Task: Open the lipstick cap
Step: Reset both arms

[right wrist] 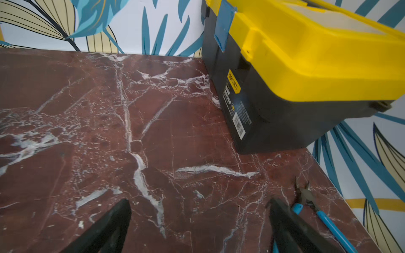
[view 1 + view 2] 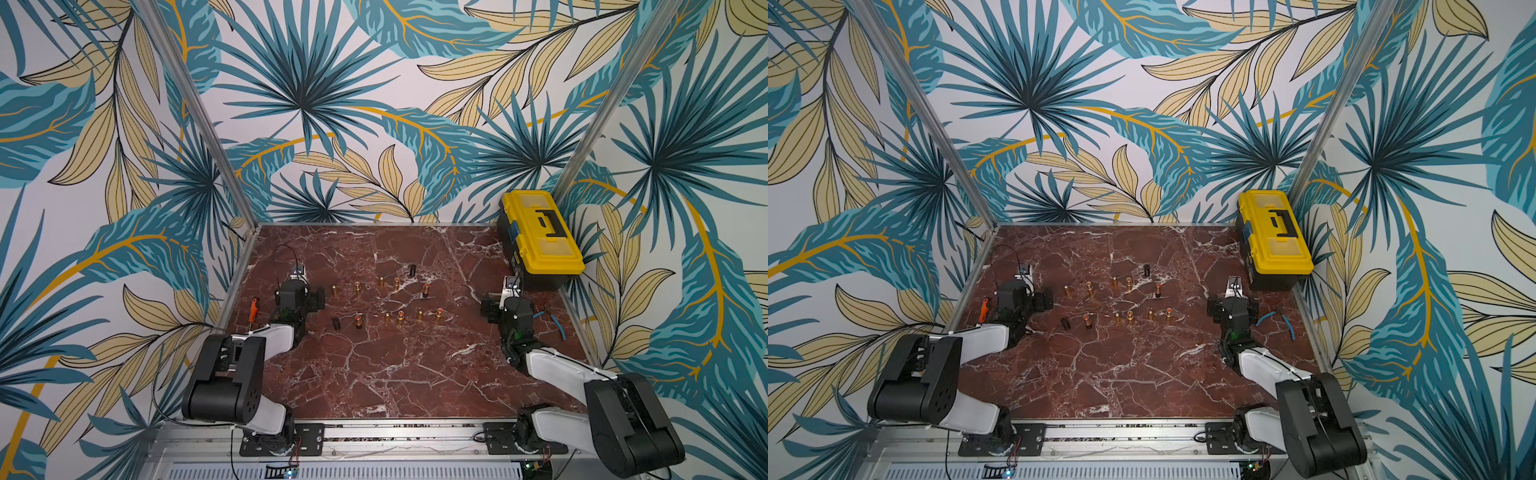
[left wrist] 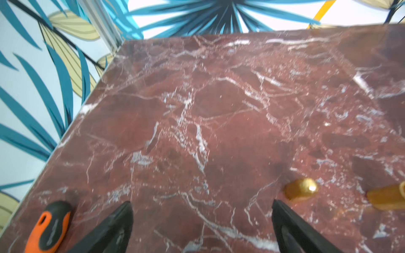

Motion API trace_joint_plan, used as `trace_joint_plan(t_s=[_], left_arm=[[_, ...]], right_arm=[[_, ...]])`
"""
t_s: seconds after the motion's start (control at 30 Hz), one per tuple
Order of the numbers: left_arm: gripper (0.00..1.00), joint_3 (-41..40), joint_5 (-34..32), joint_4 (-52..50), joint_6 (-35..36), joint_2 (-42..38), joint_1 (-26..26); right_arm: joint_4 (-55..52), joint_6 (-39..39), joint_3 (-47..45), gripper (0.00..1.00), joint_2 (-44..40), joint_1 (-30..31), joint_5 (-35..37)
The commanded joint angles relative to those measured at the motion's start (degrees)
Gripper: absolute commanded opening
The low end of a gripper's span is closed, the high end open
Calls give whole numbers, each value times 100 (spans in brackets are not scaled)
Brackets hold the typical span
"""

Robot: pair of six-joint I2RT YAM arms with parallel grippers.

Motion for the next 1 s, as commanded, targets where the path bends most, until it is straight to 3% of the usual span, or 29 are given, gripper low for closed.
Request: trace_joint_plan(t_s=[0.0,0.13,0.23,0.4,0.97], left_arm=[[100,-400,-100,1291,75,-85,69],[99,-1089,243,2834,213,183,79],[100,-947,244,2846,222,359,111],[100,-891,481,2837,148,416,254],[99,-882,403,2837,114,416,254]], right_arm=[[1076,251,94,100,400,-463,-1083],[2157,71,66,99,1369,-589,-1678],[1427,116,219,99,1118,-596,-1811],[1129,147,414,100,1180,-590,-1730],[1202,111,405,100,1214,-590,-1742]])
